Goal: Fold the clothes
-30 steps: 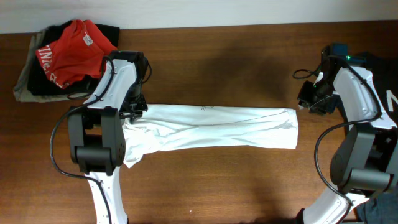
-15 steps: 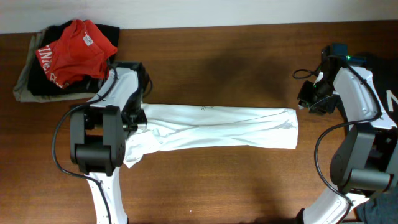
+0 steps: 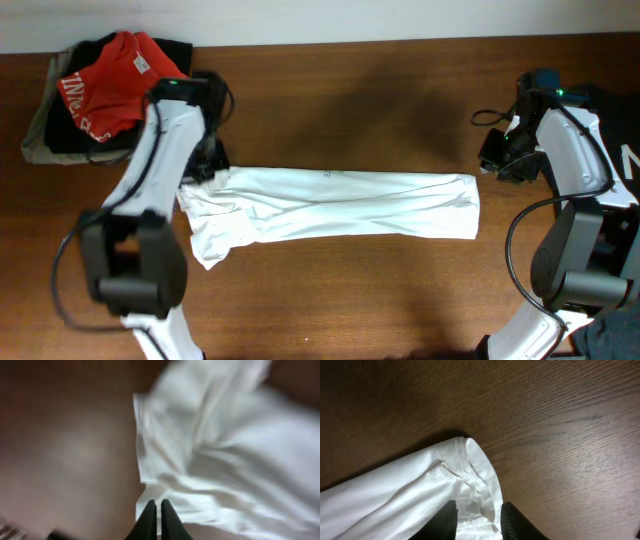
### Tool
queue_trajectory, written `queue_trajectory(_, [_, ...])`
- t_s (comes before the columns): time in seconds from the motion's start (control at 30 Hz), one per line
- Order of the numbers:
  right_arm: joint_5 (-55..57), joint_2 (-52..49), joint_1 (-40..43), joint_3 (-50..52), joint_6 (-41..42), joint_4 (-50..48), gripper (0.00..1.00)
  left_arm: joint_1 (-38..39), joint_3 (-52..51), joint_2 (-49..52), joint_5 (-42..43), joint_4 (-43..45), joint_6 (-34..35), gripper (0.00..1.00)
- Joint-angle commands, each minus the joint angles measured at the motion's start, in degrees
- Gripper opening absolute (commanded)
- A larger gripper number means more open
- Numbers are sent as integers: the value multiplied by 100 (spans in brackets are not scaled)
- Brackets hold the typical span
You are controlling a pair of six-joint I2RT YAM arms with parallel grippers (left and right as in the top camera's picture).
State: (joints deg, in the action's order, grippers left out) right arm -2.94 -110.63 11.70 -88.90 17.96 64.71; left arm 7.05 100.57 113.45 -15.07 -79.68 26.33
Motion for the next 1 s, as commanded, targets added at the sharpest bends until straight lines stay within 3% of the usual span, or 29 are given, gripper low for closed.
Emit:
queue_trajectory(0.0, [-293, -2, 22, 52, -17, 4, 32, -31, 66, -247, 39, 341, -103, 9])
queue_trajectory(0.13, [-417, -2, -111, 66, -20, 120, 9, -31, 50, 136, 52, 444, -162, 9])
queue_trajectory(0.2, [-417, -2, -267, 138, -85, 155, 4, -37, 50, 446, 55, 444, -162, 9])
queue_trajectory(0.6, [-400, -2, -938, 1285, -140, -682, 4, -94, 50, 1781, 63, 225, -160, 5])
queue_trajectory(0.97, [-393, -33, -933, 1766, 181, -1211, 6, -791, 50, 1801, -511, 103, -7, 5])
